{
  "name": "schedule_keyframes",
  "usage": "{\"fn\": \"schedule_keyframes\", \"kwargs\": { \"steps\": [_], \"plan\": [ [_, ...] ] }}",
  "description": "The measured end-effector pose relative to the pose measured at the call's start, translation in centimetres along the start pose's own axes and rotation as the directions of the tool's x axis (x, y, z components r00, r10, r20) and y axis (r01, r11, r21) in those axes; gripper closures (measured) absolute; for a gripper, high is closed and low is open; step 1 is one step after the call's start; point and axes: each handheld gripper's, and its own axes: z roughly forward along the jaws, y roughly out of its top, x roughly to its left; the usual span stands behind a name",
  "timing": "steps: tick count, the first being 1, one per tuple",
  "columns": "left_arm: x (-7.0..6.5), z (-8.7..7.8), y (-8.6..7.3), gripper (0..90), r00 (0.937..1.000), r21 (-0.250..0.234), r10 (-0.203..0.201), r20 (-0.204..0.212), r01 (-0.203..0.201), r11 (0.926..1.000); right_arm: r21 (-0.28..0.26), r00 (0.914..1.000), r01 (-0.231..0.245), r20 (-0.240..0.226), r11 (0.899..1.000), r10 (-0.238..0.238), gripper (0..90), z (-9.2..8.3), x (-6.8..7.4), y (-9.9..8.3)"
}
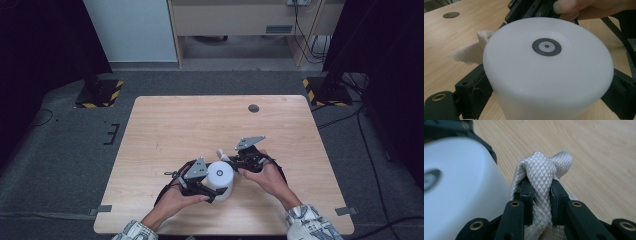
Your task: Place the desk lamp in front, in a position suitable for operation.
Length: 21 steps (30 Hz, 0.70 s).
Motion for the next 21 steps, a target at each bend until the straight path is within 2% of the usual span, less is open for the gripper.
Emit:
{"fn": "schedule_keyframes", "kwargs": {
  "steps": [1,3,13,15,19,21],
  "plan": [
    [0.0,0.0,0.0,7.5,1.0000,0.000,0.000,0.000,0.000,1.0000,-0.031,1.0000,0.000,-0.008,1.000,0.000,75.8,-0.5,0.1,0.3],
    [0.0,0.0,0.0,7.5,1.0000,0.000,0.000,0.000,0.000,1.0000,-0.039,0.9999,0.002,-0.013,0.999,-0.002,75.8,-0.6,0.0,0.3],
    [0.0,0.0,0.0,7.5,1.0000,0.000,0.001,0.001,-0.001,1.0000,0.029,0.9999,-0.006,-0.010,1.000,0.006,75.9,0.5,-0.3,-1.7],
    [0.0,0.0,0.0,7.5,1.0000,-0.001,0.001,0.000,-0.001,1.0000,0.020,0.9999,-0.002,-0.012,1.000,0.003,75.8,0.1,-0.2,-1.6],
    [0.0,0.0,0.0,7.5,1.0000,0.000,0.001,0.001,-0.001,1.0000,-0.040,0.9999,0.004,-0.014,0.999,-0.004,75.8,-1.4,0.1,-1.2],
    [0.0,0.0,0.0,7.5,1.0000,0.000,0.001,0.001,-0.001,1.0000,-0.039,0.9999,0.008,-0.012,0.999,-0.008,75.9,-1.6,0.2,-1.4]
  ]
}}
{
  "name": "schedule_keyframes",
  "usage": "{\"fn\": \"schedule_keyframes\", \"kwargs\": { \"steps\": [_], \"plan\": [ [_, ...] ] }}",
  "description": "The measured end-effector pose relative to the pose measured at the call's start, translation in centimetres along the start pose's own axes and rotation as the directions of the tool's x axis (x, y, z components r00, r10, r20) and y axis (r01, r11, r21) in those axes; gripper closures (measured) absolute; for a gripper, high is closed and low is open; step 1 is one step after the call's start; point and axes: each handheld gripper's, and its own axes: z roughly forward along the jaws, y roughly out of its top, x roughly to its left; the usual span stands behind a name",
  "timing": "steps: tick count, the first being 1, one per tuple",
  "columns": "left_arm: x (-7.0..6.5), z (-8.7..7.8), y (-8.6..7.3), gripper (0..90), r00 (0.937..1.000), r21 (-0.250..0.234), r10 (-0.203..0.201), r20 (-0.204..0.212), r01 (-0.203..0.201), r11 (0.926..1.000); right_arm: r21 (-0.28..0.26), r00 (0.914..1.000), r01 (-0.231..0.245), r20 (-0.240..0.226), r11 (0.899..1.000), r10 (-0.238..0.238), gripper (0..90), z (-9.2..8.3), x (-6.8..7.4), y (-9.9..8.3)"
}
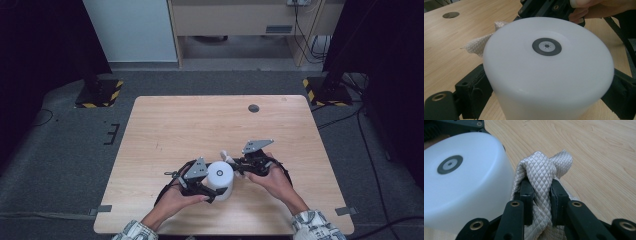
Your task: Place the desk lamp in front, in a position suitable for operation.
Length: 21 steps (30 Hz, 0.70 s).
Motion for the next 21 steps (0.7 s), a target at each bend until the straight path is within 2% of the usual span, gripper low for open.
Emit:
{"fn": "schedule_keyframes", "kwargs": {
  "steps": [3,4,5,7,11,12,15,16,19,21],
  "plan": [
    [0.0,0.0,0.0,7.5,1.0000,0.000,0.001,-0.001,-0.001,1.0000,0.029,0.9999,0.010,0.004,1.000,-0.010,75.9,0.2,0.0,-0.4],
    [0.0,0.0,0.0,7.5,1.0000,0.000,0.000,-0.002,0.000,1.0000,0.064,0.9999,0.014,0.007,0.998,-0.014,75.8,0.5,0.0,-0.8],
    [0.0,0.0,0.0,7.5,1.0000,-0.001,0.000,-0.002,0.000,1.0000,0.076,0.9998,0.013,0.013,0.997,-0.014,75.8,0.7,0.1,-1.1],
    [0.0,0.0,0.0,7.5,1.0000,0.001,0.001,-0.002,-0.001,1.0000,0.084,0.9996,0.022,0.015,0.996,-0.023,75.8,0.5,0.2,-1.7],
    [0.0,0.0,0.0,7.5,1.0000,0.001,0.000,-0.003,0.000,1.0000,0.068,0.9997,0.019,0.017,0.998,-0.020,75.8,-0.3,0.6,-2.1],
    [0.0,0.0,0.0,7.5,1.0000,0.002,0.000,-0.004,0.000,1.0000,0.057,0.9996,0.019,0.019,0.998,-0.020,75.8,-1.1,1.2,-2.4],
    [0.0,0.0,0.0,7.5,1.0000,0.001,0.000,-0.003,0.000,1.0000,0.046,0.9996,0.021,0.016,0.999,-0.021,75.8,-1.7,1.7,-2.7],
    [0.0,0.0,0.0,7.5,1.0000,0.001,-0.001,-0.002,0.001,1.0000,0.036,0.9997,0.022,0.009,0.999,-0.022,75.8,-2.2,2.3,-3.2],
    [0.0,0.0,0.0,7.5,1.0000,0.002,-0.001,-0.003,0.001,1.0000,0.026,0.9997,0.024,-0.001,0.999,-0.024,75.8,-2.7,3.1,-3.8],
    [0.0,0.0,0.0,7.5,1.0000,0.002,0.000,-0.001,0.000,1.0000,0.020,0.9995,0.031,0.011,0.999,-0.031,75.8,-3.0,3.9,-4.0]
  ]
}}
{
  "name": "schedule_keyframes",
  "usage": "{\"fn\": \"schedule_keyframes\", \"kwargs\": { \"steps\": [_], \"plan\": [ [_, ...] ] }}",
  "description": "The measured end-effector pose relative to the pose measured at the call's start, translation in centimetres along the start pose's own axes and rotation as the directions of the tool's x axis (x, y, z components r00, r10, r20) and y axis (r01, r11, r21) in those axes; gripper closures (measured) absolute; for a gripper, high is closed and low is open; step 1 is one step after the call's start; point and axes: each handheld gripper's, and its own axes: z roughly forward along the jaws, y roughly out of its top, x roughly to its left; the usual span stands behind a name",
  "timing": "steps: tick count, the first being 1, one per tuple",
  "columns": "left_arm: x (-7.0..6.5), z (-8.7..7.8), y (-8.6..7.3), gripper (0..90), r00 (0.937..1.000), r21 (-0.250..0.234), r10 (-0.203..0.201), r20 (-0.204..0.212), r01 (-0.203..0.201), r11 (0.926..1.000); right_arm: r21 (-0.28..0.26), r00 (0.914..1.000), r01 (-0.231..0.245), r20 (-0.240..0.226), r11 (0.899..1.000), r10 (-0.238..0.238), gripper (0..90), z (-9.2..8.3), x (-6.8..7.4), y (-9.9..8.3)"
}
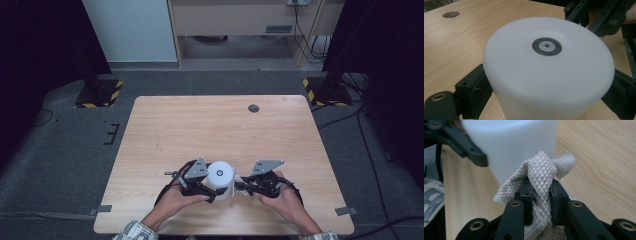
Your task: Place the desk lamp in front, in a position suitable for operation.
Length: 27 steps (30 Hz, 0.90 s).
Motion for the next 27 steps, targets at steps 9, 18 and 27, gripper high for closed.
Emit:
{"fn": "schedule_keyframes", "kwargs": {
  "steps": [9,18,27],
  "plan": [
    [0.1,0.0,0.0,7.5,1.0000,0.002,0.001,0.006,-0.001,1.0000,-0.075,0.9997,0.025,0.005,0.997,-0.025,75.7,-1.7,2.0,0.8],
    [0.1,0.0,0.1,6.9,1.0000,0.004,-0.003,0.005,0.003,1.0000,0.046,0.9983,0.051,0.027,0.998,-0.052,75.5,0.2,2.5,-0.4],
    [0.3,-2.0,2.2,3.2,0.9997,-0.102,-0.022,-0.010,0.021,0.9945,0.026,0.9977,0.044,0.050,0.999,-0.045,75.1,-0.3,2.4,-0.3]
  ]
}}
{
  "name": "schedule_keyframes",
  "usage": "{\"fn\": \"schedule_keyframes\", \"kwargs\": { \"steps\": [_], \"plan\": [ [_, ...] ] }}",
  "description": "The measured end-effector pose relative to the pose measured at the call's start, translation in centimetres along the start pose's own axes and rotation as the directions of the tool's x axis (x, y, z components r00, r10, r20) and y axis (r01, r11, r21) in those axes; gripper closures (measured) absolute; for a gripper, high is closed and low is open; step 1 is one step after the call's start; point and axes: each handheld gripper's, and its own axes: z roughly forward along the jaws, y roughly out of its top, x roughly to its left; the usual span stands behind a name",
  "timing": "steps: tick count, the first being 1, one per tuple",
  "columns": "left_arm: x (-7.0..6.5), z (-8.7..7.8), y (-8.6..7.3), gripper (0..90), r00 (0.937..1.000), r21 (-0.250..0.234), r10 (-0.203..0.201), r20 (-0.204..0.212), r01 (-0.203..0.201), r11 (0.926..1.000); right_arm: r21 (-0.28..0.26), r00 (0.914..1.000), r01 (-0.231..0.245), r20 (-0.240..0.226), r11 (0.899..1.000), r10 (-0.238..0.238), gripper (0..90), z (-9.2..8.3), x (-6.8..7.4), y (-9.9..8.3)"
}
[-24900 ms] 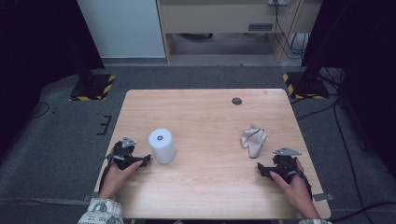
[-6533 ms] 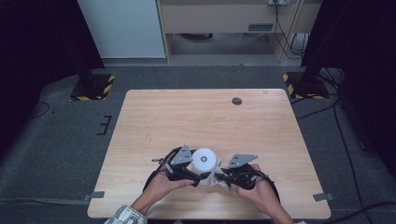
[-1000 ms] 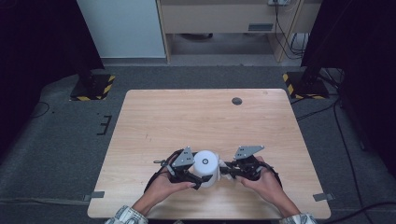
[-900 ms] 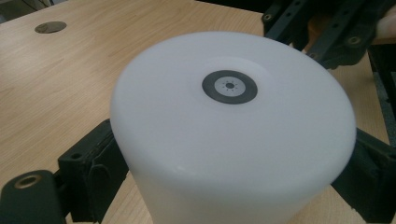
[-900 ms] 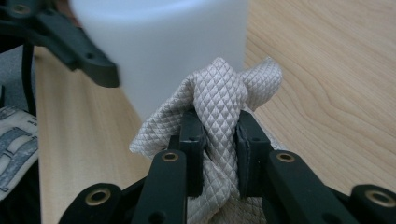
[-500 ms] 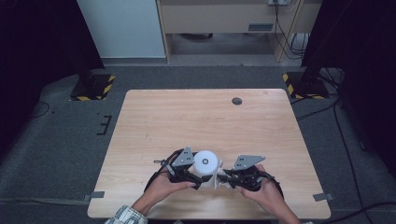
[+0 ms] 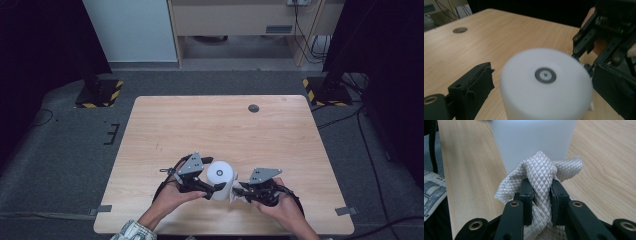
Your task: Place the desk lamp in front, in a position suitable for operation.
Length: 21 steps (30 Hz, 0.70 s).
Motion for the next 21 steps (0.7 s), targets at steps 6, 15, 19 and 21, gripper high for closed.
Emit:
{"fn": "schedule_keyframes", "kwargs": {
  "steps": [6,15,19,21],
  "plan": [
    [0.7,-0.6,1.7,11.3,0.9999,-0.013,-0.014,-0.005,0.014,0.9998,-0.011,1.0000,-0.002,0.004,1.000,0.002,75.1,-0.2,-0.1,0.0],
    [1.7,0.4,1.4,21.2,0.9983,0.068,-0.047,0.035,0.044,0.9967,-0.023,0.9998,0.014,-0.017,1.000,-0.014,75.2,-0.4,0.5,0.3],
    [1.8,0.6,1.2,23.1,0.9947,0.075,-0.083,0.062,0.078,0.9942,-0.037,0.9995,0.017,-0.027,0.999,-0.018,75.2,-0.5,0.7,0.5],
    [1.8,0.6,1.2,24.7,0.9942,0.077,-0.082,0.070,0.077,0.9941,-0.041,0.9994,0.019,-0.030,0.999,-0.021,75.2,-0.5,0.8,0.6]
  ]
}}
